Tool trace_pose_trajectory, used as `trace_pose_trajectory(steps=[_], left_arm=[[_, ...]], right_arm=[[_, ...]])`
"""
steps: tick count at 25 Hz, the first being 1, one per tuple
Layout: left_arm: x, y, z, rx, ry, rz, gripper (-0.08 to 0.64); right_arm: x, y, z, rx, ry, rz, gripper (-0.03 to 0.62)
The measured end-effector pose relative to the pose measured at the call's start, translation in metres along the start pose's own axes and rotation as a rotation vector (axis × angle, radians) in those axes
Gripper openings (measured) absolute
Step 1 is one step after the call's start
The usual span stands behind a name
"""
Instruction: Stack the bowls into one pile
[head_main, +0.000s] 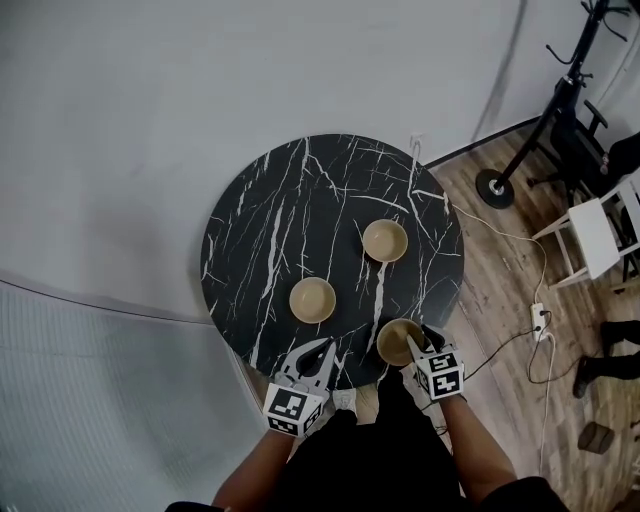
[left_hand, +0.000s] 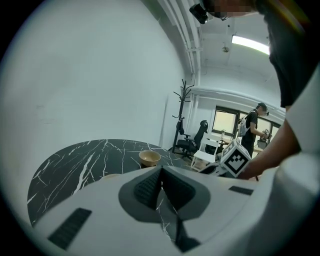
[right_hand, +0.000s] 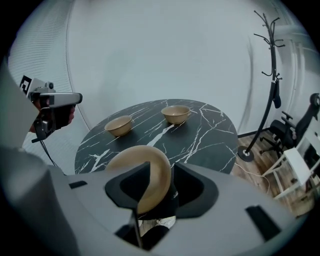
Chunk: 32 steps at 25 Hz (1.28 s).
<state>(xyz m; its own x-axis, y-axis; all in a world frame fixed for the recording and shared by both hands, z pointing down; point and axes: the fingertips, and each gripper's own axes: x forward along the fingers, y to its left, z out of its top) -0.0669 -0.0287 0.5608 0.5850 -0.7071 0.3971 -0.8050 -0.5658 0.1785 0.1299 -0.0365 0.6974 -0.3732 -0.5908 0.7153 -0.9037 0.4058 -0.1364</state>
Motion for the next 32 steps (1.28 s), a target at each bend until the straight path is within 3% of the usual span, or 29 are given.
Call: trace_pose_trajectory(steps=[16,26,32], left_arm=[[0.004,0.013,-0.003,-0.030,0.012,0.022,0.012],[0.005,0.018,-0.002,-0.038,0.006,0.029,0.012],[0.008,0.019,0.005,-0.030,-0.002,0.025,0.012]], right_arm=[[0.016,-0.003,0.000,0.017,0.063,0.013,0.043],[0.013,0.002,0.021,0.029,0.013,0.024,0.026],[0.008,0.005,0.054,0.039,-0.054,0.035,0.026]])
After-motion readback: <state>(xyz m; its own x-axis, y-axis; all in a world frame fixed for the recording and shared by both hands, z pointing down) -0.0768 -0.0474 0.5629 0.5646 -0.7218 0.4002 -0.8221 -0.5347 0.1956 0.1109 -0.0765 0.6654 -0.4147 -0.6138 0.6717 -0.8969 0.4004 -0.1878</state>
